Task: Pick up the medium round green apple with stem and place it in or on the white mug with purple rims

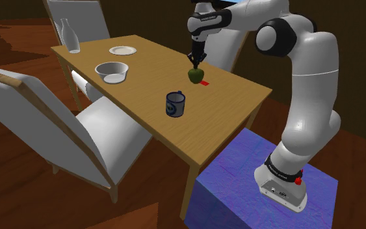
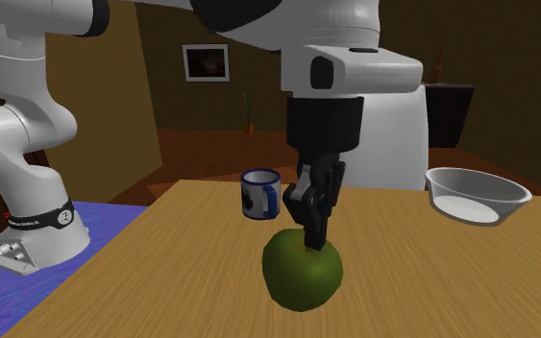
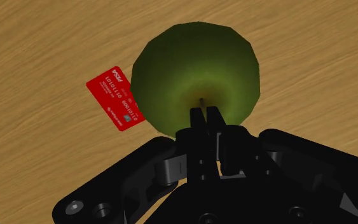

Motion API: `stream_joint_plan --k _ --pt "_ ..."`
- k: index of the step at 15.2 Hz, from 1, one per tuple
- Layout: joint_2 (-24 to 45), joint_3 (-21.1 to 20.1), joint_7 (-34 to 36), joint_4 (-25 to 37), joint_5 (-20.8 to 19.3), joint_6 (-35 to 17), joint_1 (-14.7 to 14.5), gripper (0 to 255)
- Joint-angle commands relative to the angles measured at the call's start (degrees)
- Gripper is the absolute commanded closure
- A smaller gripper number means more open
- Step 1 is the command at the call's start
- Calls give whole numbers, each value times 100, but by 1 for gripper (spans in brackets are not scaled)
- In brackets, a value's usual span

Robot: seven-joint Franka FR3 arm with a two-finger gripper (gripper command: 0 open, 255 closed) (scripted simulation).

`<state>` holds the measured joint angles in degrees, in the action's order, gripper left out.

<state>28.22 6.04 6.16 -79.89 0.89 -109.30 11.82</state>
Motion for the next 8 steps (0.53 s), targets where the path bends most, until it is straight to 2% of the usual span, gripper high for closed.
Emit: stream_joint_plan --k 1,8 --pt "-21 2 -2 127 -2 151 2 255" --pt "-48 6 -10 626 -4 676 12 255"
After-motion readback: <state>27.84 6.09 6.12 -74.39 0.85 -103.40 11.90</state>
